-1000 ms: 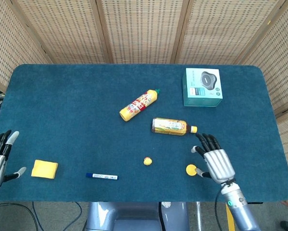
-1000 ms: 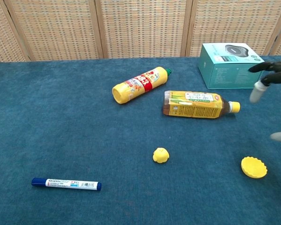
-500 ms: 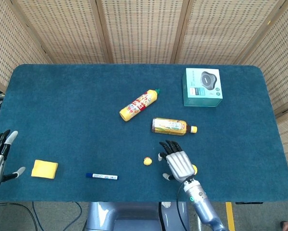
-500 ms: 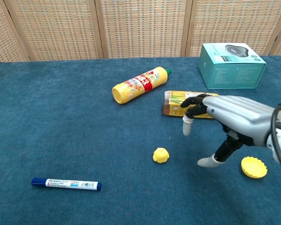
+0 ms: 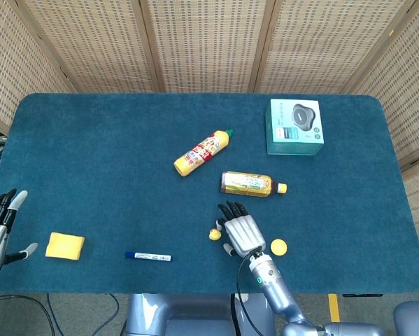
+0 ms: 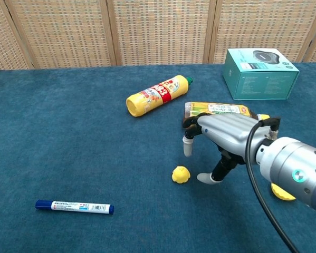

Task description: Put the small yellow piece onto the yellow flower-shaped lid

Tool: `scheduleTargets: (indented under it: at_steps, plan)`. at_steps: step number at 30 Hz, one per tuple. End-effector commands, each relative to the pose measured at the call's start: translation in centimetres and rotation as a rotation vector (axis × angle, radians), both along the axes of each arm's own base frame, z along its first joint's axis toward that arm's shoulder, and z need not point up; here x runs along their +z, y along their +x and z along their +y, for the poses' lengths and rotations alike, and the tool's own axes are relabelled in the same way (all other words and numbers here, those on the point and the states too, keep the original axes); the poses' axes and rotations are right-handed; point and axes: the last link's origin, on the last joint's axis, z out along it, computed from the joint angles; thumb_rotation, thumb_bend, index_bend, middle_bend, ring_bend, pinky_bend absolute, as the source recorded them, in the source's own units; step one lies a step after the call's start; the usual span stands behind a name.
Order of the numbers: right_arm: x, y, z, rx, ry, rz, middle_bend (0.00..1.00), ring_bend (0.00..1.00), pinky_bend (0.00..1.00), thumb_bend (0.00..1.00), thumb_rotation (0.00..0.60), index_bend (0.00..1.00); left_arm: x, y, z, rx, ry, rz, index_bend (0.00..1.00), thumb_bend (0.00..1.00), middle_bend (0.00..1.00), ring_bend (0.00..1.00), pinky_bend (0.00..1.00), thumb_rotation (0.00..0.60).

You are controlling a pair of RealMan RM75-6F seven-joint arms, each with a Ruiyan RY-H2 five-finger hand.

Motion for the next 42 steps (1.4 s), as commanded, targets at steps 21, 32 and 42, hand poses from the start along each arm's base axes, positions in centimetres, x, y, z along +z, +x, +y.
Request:
scheduleTargets:
  at_steps: [21, 32, 42]
  plan:
    - [-2.1, 1.2, -0.8, -0.025, 0.028, 0.013, 0.09, 0.0, 0.08, 0.19, 0.6, 0.4, 0.0, 0.0, 0.0, -0.001, -0.002, -0.002, 0.0, 0.15, 0.0, 0.0, 0.0, 0.6]
    - [-2.7, 1.1, -1.1, -0.033, 0.034, 0.027, 0.09, 0.0, 0.08, 0.19, 0.6, 0.41, -0.1, 0.1, 0.0, -0.002, -0.005, 0.0, 0.0, 0.15, 0.0, 0.0, 0.0, 0.6]
    - [-3.5, 1.0, -1.3, -0.043, 0.047, 0.029, 0.09, 0.0, 0.08, 0.19, 0.6, 0.43, -0.2, 0.1, 0.0, -0.001, -0.009, 0.002, 0.0, 0.15, 0.0, 0.0, 0.0, 0.6]
